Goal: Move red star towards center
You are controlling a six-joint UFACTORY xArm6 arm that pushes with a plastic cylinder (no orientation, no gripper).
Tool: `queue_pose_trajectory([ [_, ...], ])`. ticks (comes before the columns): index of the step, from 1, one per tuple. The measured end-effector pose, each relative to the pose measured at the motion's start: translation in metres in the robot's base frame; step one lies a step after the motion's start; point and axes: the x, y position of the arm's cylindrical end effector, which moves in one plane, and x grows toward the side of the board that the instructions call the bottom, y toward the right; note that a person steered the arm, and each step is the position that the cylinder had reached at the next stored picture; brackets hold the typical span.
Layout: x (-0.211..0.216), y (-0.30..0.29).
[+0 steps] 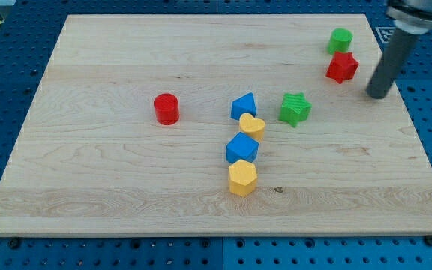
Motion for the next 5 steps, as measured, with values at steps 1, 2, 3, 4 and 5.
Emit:
queue_pose_trajectory([
  [1,-0.015,0.026],
  [2,-0.039,0.017],
  [3,-0.053,-0.016],
  [4,-0.064,-0.060],
  [5,-0.065,-0.103],
])
